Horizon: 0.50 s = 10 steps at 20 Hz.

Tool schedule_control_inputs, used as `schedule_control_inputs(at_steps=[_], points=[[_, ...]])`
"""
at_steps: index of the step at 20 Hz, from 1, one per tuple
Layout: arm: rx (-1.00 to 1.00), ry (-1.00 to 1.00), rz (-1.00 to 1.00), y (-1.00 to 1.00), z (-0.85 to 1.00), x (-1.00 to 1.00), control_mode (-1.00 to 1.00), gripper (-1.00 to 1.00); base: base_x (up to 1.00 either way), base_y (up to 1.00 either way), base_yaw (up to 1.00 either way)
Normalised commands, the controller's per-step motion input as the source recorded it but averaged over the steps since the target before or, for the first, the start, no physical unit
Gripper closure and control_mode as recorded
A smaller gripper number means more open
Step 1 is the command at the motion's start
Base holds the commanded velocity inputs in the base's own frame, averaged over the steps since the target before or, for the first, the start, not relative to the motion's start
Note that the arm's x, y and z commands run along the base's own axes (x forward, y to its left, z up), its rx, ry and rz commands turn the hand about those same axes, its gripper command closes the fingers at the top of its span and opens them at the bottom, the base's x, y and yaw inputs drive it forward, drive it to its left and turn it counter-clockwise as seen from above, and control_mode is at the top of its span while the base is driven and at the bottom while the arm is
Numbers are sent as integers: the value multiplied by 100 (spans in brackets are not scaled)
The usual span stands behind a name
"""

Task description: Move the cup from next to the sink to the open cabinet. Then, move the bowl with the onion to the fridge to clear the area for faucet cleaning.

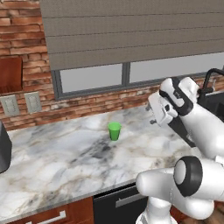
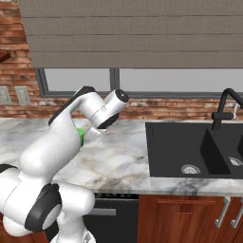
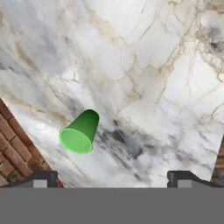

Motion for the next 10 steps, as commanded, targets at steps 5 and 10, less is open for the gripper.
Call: schedule_control_inputs(at_steps=[5,10], points=[[0,1,6,7,-32,31,-100,-100,0,0,0],[2,1,19,17,-65,25,-100,-100,0,0,0]])
